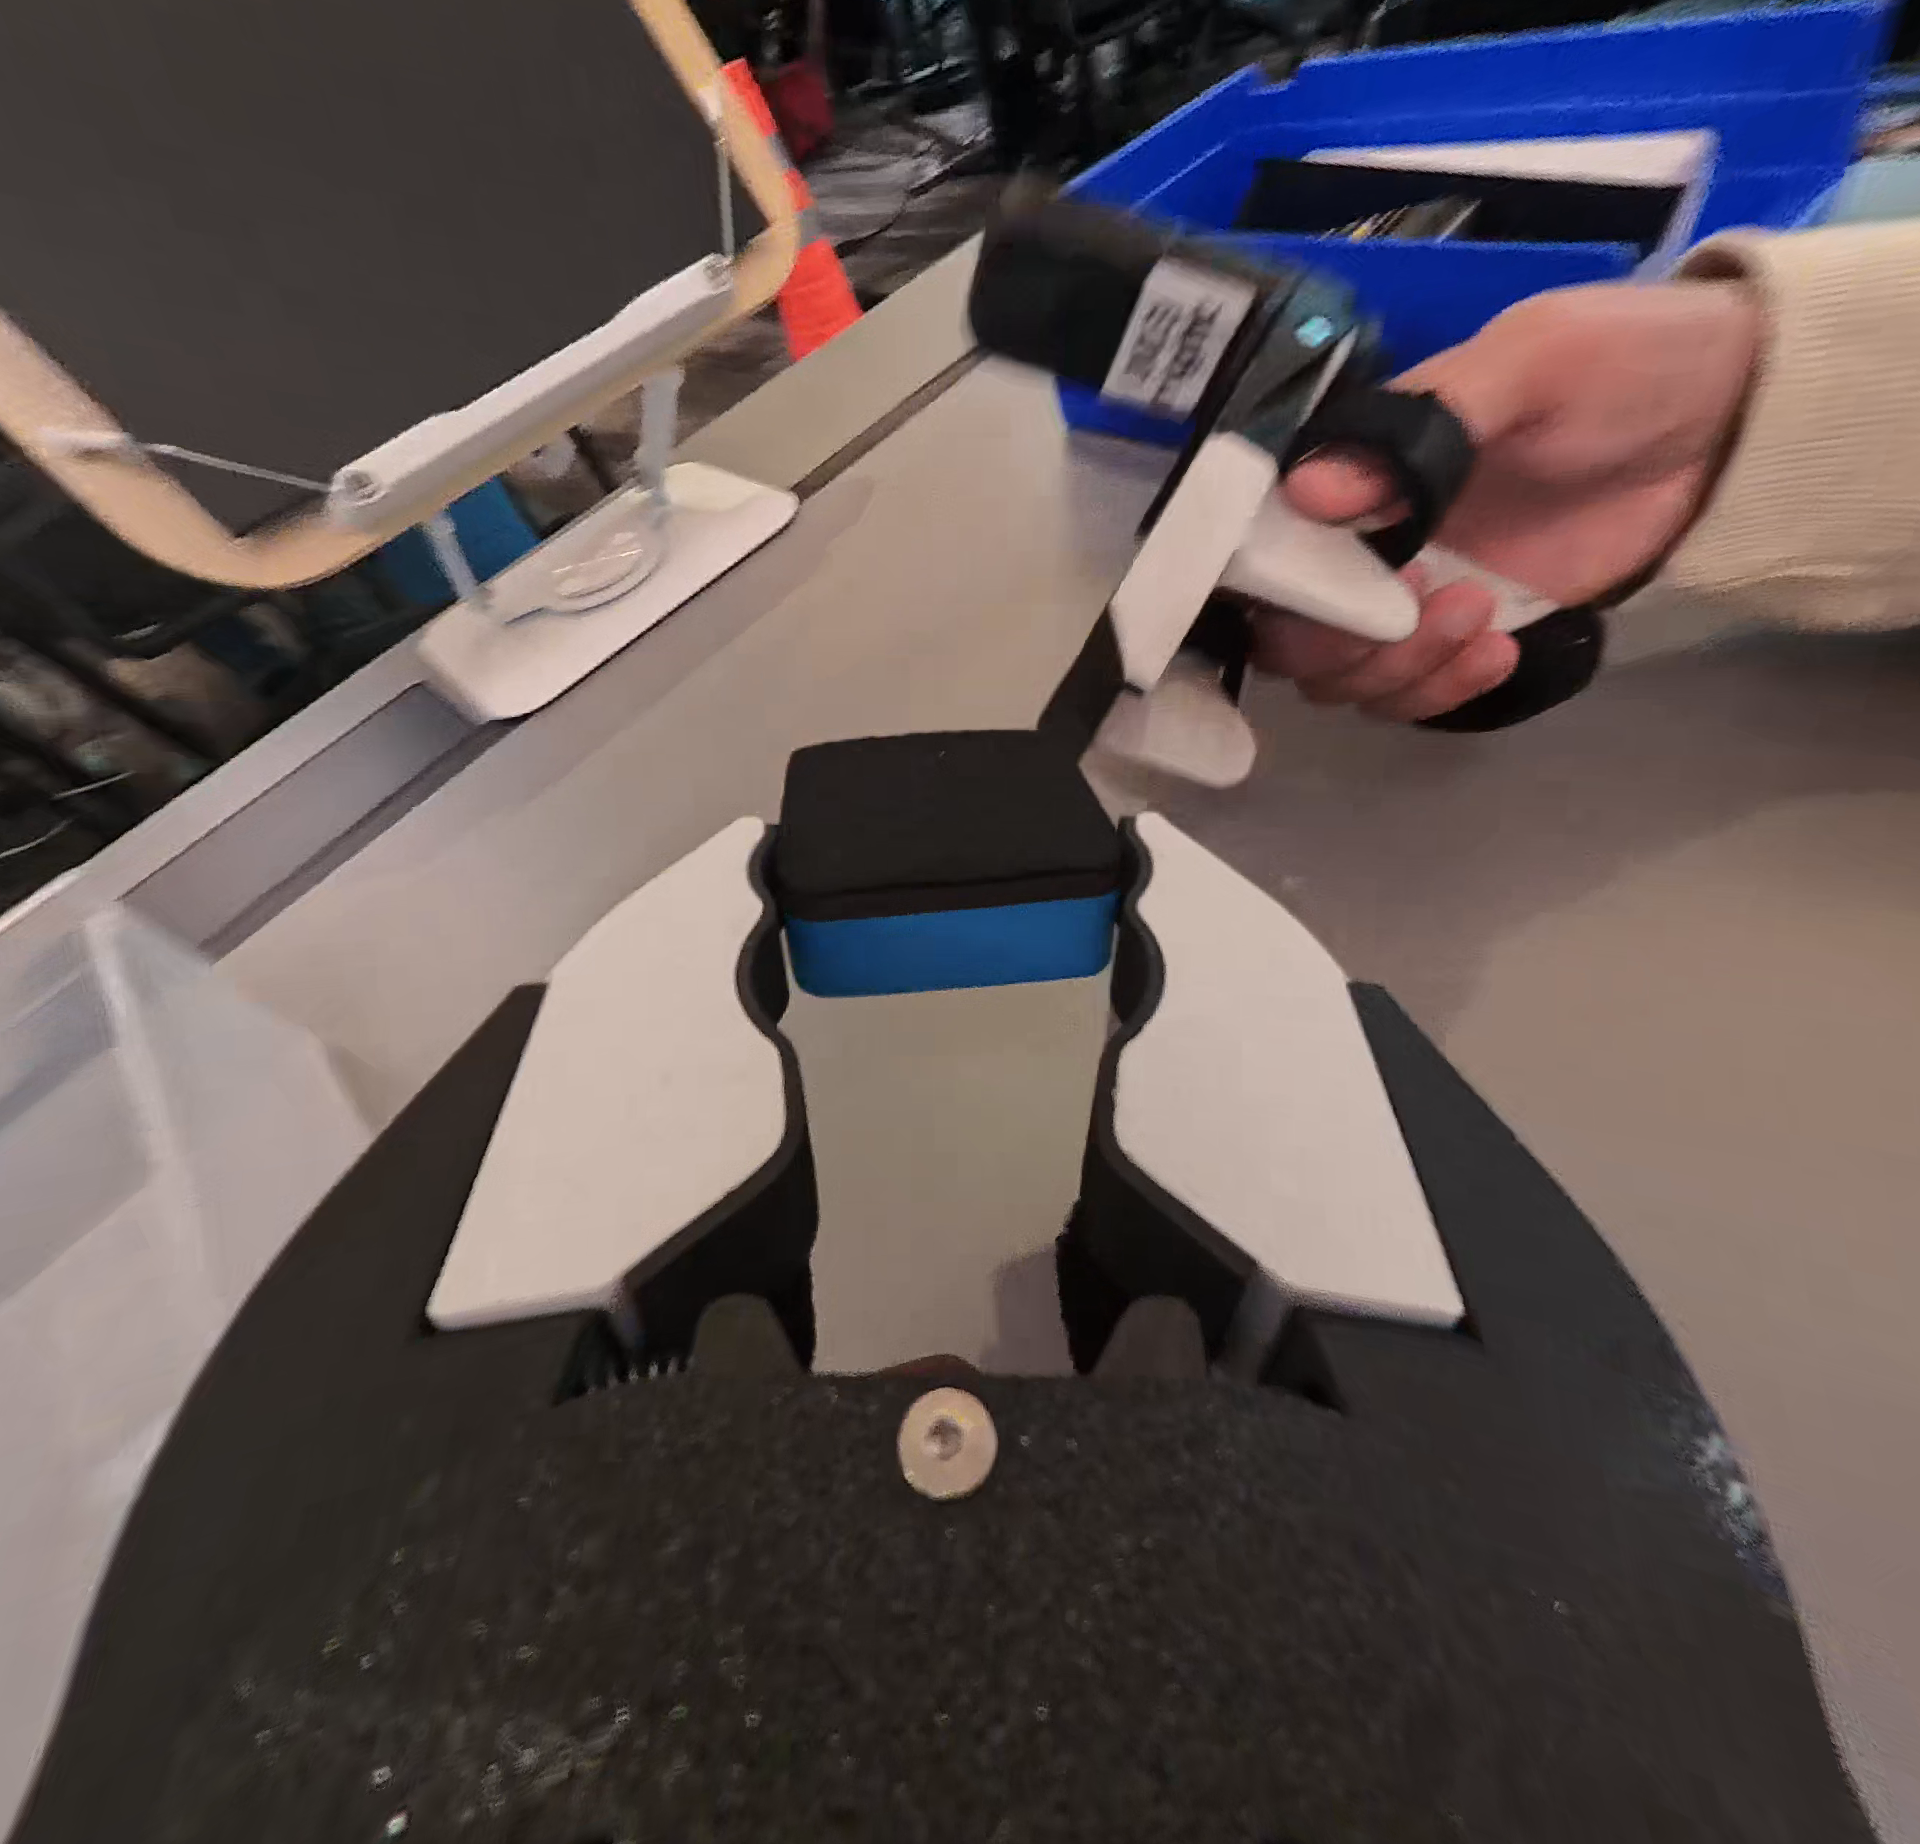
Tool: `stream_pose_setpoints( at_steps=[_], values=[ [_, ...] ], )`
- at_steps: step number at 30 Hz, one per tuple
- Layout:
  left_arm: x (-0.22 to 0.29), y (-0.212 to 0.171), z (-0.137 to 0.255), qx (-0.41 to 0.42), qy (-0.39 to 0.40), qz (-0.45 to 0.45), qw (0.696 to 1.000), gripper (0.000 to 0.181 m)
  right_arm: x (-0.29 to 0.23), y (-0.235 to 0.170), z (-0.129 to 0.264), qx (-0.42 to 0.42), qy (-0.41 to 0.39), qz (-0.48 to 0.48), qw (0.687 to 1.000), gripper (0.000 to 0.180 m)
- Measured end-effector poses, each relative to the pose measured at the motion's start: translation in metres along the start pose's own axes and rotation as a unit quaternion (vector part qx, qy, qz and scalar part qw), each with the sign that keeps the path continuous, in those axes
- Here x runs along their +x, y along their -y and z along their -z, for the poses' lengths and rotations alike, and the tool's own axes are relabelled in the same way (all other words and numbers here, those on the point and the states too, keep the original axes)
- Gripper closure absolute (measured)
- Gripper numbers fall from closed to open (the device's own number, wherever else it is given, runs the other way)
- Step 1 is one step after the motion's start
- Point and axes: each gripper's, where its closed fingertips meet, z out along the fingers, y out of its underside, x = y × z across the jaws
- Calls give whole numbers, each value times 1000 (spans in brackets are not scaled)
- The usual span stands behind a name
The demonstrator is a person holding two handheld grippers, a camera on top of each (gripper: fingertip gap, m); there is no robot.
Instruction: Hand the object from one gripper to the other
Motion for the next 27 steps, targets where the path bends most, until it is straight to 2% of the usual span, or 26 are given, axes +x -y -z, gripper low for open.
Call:
stream_pose_setpoints(
  at_steps=[1,4,9,11,15,18,20,24,27],
  values=[
    [-5,-4,0,-9,14,-7,1000,121,5,8,4,19,-40,41,998,127],
    [-9,-14,-4,-33,33,-28,999,121,0,26,4,60,-104,138,983,116],
    [5,-22,-13,-68,39,-90,993,121,-4,15,-20,-5,-184,221,958,115],
    [11,-22,-15,-71,41,-116,990,121,-2,6,-28,-39,-208,223,952,109],
    [19,-26,-19,-84,35,-132,987,121,2,-4,-37,-72,-240,213,944,110],
    [19,-26,-20,-88,42,-139,985,121,9,-12,-37,-96,-264,196,940,122],
    [21,-29,-21,-93,38,-137,985,121,10,-15,-37,-104,-268,187,939,124],
    [28,-26,-20,-79,-2,-74,994,109,14,-12,-29,-100,-273,179,940,124],
    [25,-23,-18,-55,-28,-16,998,105,4,1,-15,-61,-218,137,964,124]
  ],
)
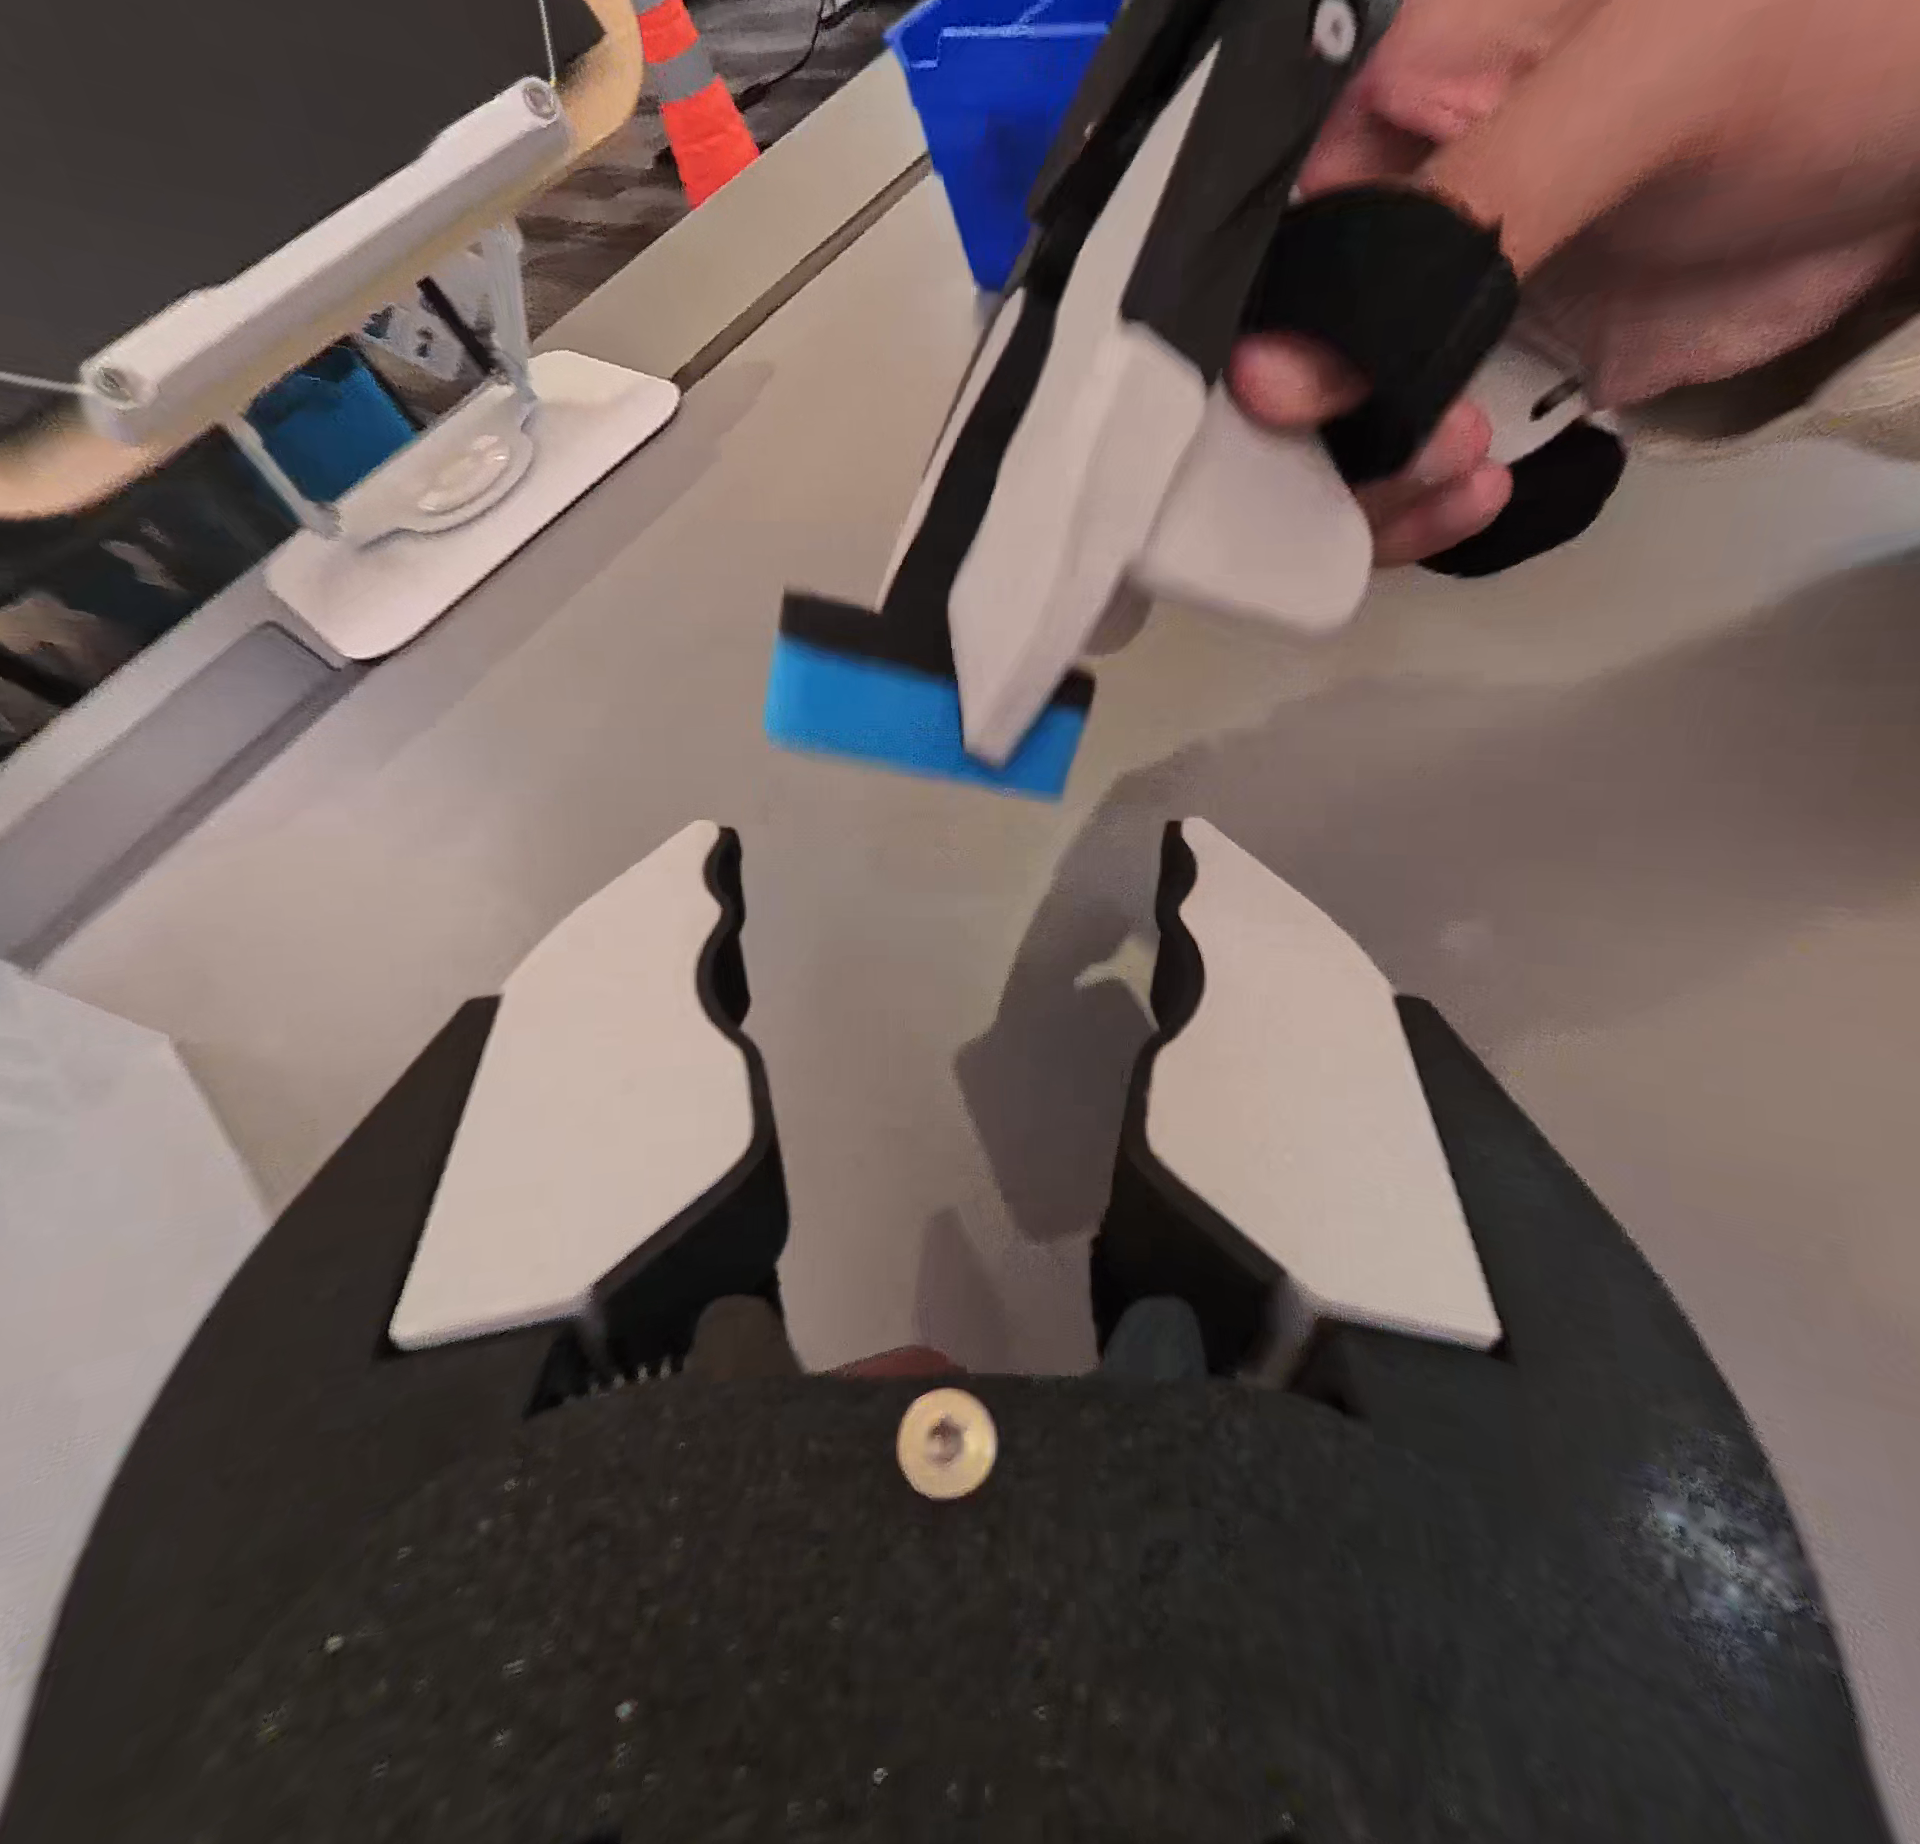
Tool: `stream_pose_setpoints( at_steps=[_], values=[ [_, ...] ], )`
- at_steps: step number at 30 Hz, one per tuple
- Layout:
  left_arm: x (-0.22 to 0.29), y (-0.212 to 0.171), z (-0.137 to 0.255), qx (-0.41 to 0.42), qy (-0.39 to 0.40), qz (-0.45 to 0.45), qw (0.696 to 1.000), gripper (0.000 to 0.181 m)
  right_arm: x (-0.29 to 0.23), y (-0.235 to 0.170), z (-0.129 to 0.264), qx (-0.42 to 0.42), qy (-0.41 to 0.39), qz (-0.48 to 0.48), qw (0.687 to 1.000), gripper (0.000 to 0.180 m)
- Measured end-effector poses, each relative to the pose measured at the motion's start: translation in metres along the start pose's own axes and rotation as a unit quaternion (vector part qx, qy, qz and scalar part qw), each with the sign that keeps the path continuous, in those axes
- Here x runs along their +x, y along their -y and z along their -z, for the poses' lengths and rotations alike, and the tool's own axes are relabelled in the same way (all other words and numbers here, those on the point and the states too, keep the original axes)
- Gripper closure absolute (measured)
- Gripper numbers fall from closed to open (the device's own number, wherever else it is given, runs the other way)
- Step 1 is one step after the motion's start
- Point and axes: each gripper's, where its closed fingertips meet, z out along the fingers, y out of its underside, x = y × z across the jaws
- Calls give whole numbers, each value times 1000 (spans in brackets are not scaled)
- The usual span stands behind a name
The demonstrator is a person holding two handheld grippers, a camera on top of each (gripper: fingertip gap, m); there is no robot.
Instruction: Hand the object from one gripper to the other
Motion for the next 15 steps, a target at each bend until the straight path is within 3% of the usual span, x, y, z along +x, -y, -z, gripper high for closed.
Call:
stream_pose_setpoints(
  at_steps=[3,6,8,12,15],
  values=[
    [9,5,3,49,-91,90,991,108,-6,14,23,50,95,-42,993,125],
    [18,23,15,123,-221,220,942,111,-21,15,42,71,212,-63,973,125],
    [14,35,26,155,-270,270,911,112,-21,11,43,79,212,-21,974,124],
    [1,40,33,154,-265,307,901,108,-36,3,37,67,210,74,973,124],
    [2,50,44,176,-240,233,926,107,-62,0,42,56,303,37,951,124]
  ],
)
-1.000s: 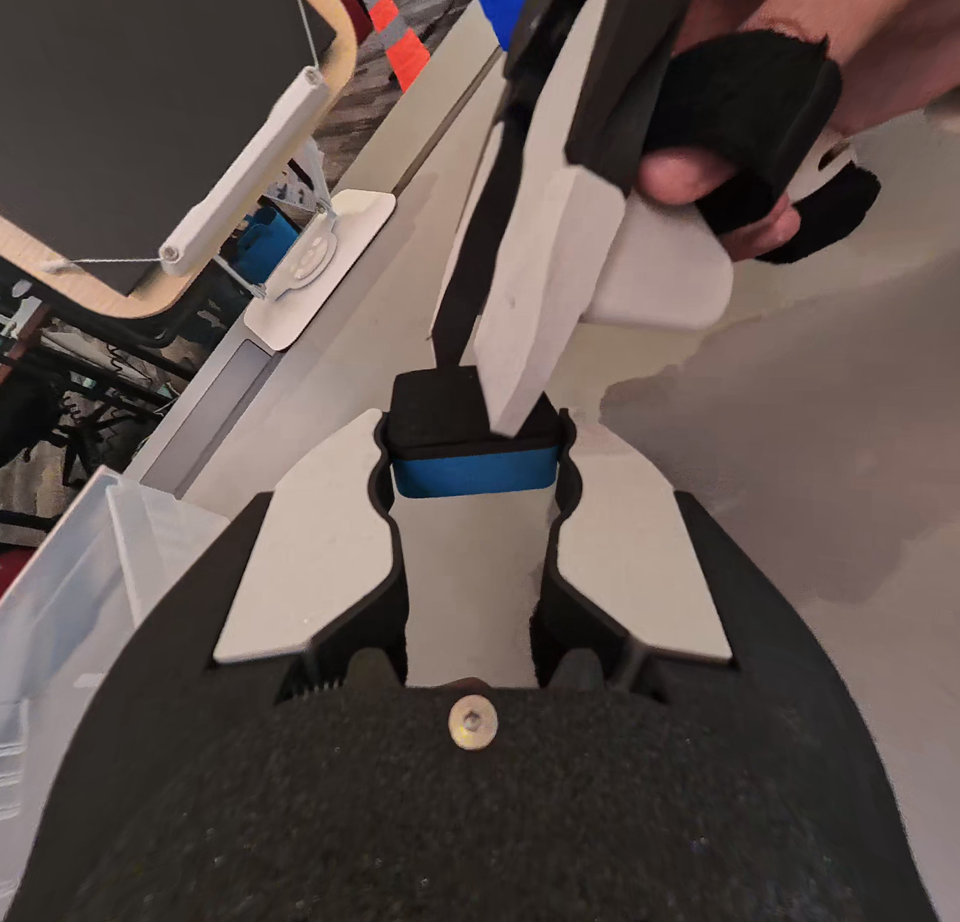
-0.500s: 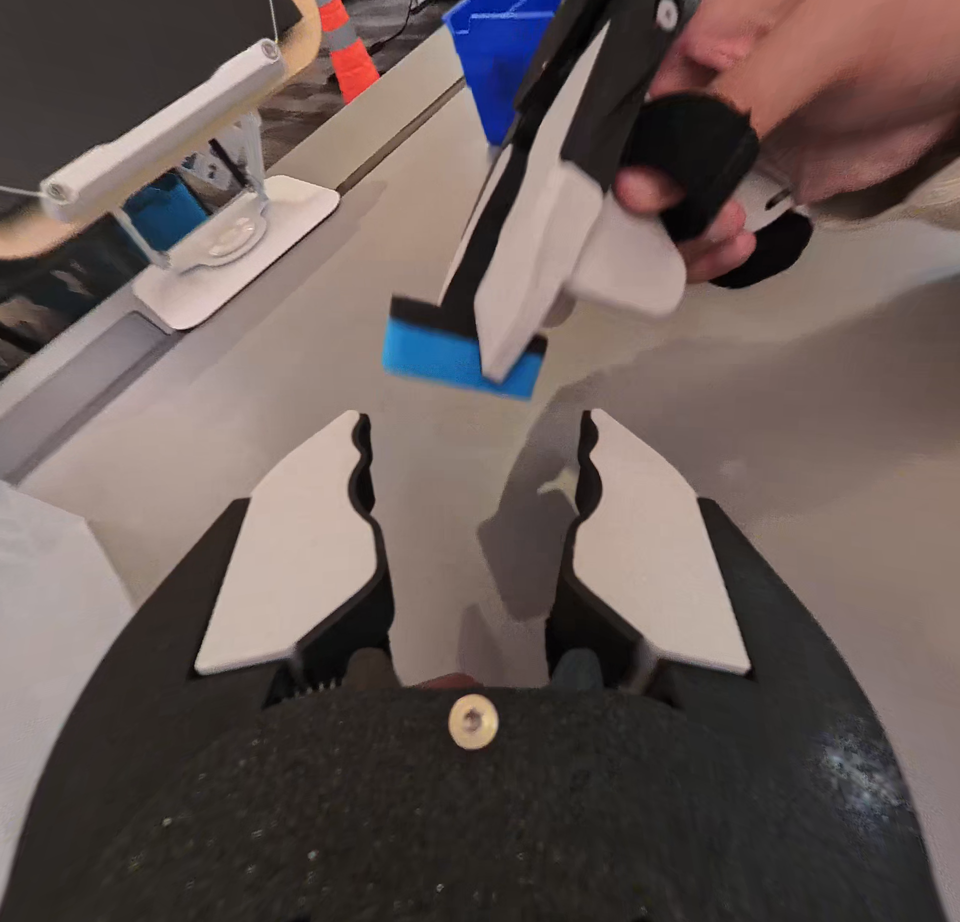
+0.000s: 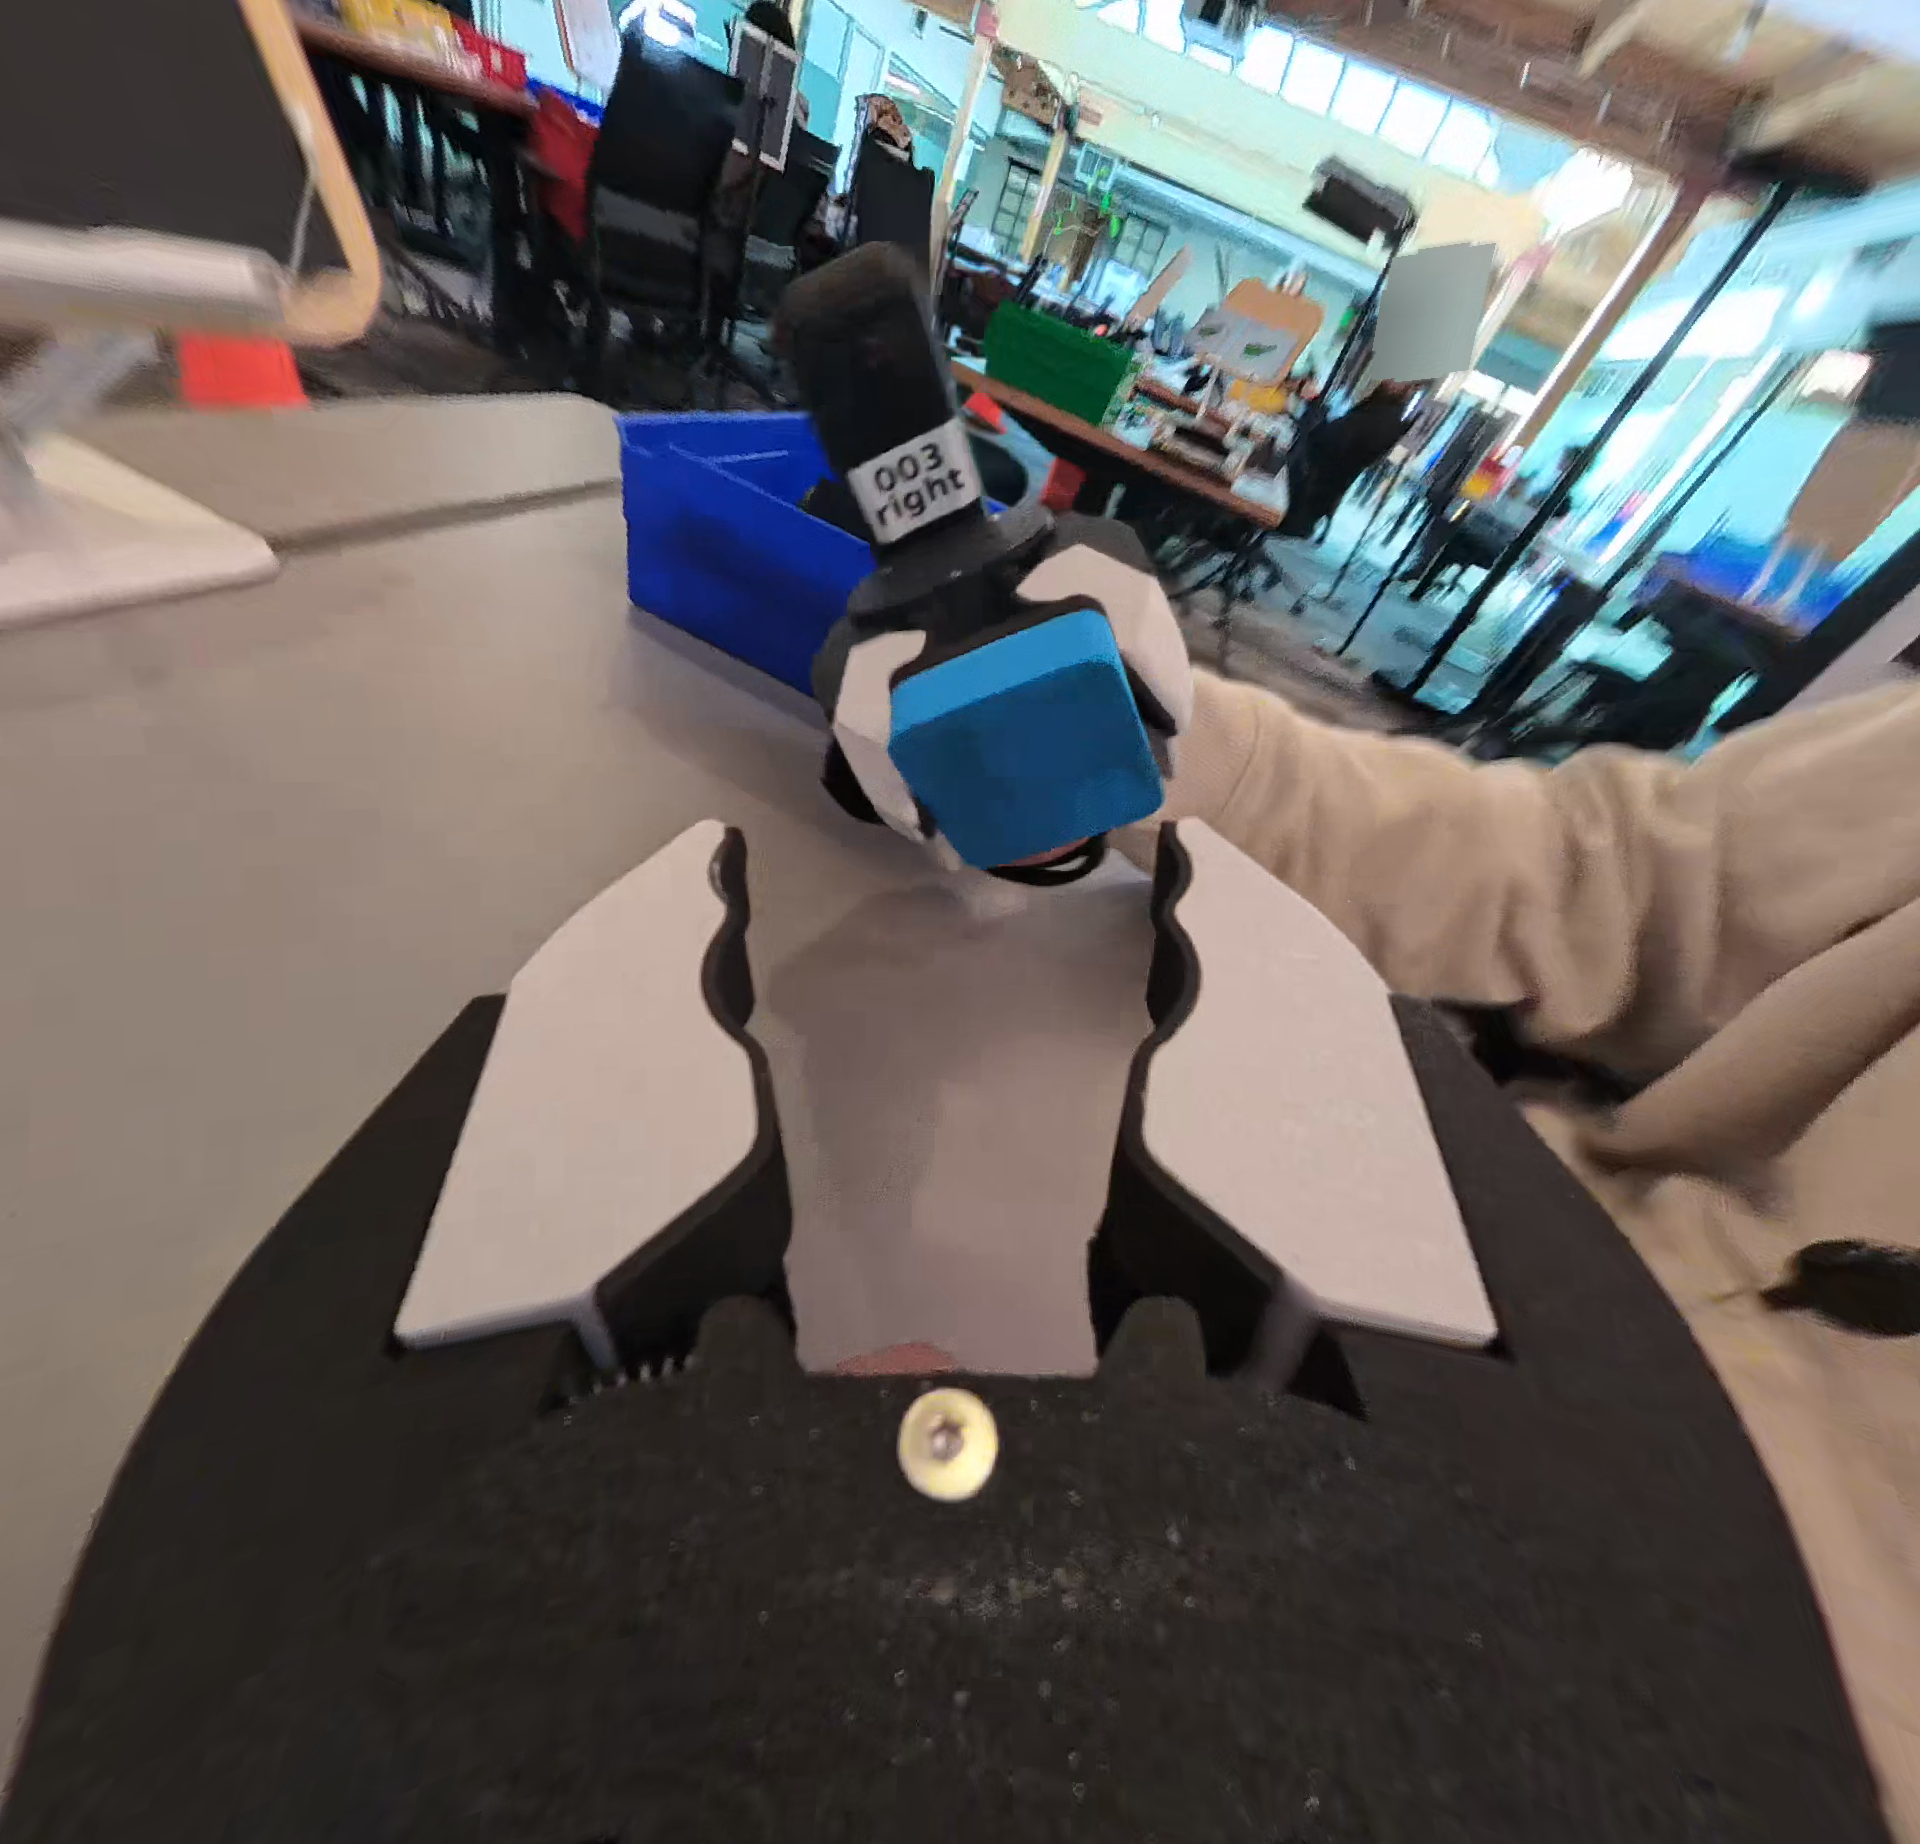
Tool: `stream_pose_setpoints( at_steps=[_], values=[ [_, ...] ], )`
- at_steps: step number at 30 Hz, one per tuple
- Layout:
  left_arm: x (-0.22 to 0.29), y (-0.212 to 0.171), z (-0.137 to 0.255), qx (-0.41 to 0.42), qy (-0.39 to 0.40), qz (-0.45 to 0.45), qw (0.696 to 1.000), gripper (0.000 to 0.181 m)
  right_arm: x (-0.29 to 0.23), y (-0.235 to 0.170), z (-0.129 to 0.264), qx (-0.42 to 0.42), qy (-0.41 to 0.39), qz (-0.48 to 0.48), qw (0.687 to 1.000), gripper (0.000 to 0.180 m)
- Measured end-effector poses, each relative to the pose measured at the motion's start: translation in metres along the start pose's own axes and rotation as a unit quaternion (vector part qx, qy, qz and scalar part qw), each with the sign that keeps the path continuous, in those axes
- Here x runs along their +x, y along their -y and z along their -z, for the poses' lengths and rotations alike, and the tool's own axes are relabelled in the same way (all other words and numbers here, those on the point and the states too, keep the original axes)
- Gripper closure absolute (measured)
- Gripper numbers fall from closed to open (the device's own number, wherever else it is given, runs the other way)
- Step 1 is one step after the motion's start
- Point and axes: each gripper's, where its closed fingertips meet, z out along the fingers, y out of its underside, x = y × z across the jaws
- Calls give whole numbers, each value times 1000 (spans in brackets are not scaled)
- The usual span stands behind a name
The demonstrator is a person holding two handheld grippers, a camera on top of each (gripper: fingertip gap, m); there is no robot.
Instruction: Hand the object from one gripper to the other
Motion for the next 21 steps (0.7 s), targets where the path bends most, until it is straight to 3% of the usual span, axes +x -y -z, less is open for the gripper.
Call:
stream_pose_setpoints(
  at_steps=[5,10,15,19,21],
  values=[
    [42,-10,-2,-60,-67,-135,987,106,-30,-27,-11,-50,154,-139,977,124],
    [70,-27,-9,-103,-126,-156,974,108,-43,-52,-28,-109,229,-217,943,124],
    [81,-49,-16,-142,-152,-166,964,114,-51,-76,-40,-170,244,-227,927,124],
    [94,-57,-14,-153,-189,-177,954,143,-52,-83,-38,-180,243,-217,928,124],
    [88,-58,-14,-155,-167,-196,954,156,-47,-79,-34,-169,227,-208,936,122]
  ],
)
